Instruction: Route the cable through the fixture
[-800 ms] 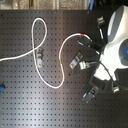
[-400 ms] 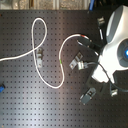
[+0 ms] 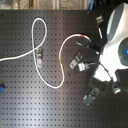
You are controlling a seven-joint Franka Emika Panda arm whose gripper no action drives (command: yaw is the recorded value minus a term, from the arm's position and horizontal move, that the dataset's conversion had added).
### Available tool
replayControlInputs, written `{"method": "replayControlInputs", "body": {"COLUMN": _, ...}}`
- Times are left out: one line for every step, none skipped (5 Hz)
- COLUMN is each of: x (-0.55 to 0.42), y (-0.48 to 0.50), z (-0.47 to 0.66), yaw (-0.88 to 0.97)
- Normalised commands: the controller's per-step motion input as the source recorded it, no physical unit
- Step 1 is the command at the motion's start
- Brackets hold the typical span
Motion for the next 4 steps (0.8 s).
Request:
{"method": "replayControlInputs", "body": {"x": -0.037, "y": -0.364, "z": -0.07, "yaw": -0.18}}
{"method": "replayControlInputs", "body": {"x": -0.028, "y": -0.210, "z": 0.00, "yaw": -0.04}}
{"method": "replayControlInputs", "body": {"x": -0.012, "y": -0.037, "z": 0.13, "yaw": 0.00}}
{"method": "replayControlInputs", "body": {"x": -0.104, "y": -0.005, "z": 0.56, "yaw": 0.23}}
